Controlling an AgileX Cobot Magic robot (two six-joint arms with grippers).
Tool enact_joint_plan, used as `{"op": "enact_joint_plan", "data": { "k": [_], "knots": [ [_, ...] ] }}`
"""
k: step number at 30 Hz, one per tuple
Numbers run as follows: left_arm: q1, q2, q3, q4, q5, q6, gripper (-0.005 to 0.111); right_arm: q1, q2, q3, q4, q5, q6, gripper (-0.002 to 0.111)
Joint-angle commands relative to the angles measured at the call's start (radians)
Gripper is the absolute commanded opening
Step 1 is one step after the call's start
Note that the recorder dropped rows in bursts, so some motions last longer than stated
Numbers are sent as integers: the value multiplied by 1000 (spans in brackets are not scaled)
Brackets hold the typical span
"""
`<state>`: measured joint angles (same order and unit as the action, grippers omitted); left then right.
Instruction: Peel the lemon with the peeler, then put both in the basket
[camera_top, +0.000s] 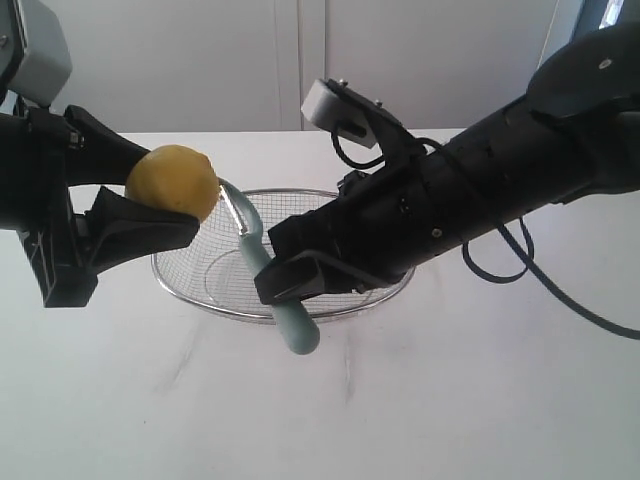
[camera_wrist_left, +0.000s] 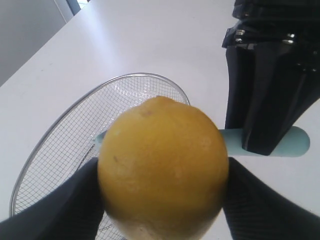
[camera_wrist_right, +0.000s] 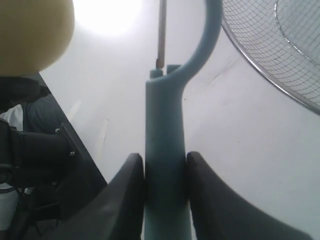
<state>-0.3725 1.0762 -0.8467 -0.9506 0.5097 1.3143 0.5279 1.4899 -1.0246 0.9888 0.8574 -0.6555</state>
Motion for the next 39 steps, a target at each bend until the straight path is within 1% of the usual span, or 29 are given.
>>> {"op": "enact_joint_plan", "data": {
  "k": [1, 13, 19, 28, 39],
  "knots": [
    [4, -5, 1, -32, 12, -5, 0, 1, -1, 1, 45, 25, -42, 0],
    [4, -5, 1, -34, 12, -5, 0, 1, 4, 1, 47, 73, -58, 0],
    [4, -5, 1, -34, 12, -5, 0, 1, 4, 1, 86, 105, -103, 0],
    [4, -5, 1, -34, 12, -5, 0, 1, 4, 1, 86, 101, -101, 0],
    [4, -5, 1, -34, 12, -5, 0, -1, -44, 1, 67, 41, -58, 0]
  ]
}}
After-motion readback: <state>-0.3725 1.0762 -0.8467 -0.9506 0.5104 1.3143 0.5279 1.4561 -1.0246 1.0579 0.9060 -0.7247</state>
